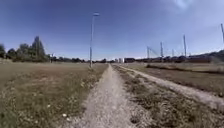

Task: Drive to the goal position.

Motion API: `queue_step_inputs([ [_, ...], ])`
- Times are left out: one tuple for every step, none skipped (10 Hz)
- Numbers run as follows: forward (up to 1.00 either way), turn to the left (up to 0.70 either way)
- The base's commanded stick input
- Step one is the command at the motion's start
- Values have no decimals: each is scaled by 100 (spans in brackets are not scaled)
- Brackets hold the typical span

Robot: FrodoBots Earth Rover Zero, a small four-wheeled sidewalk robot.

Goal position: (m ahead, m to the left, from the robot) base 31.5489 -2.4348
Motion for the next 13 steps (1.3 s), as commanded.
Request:
queue_step_inputs([
  [70,0],
  [70,-24],
  [70,-21],
  [70,0],
  [70,0],
  [70,0],
  [70,0],
  [70,-2],
  [70,-12],
  [70,-24],
  [70,-33],
  [70,-26],
  [70,0],
])
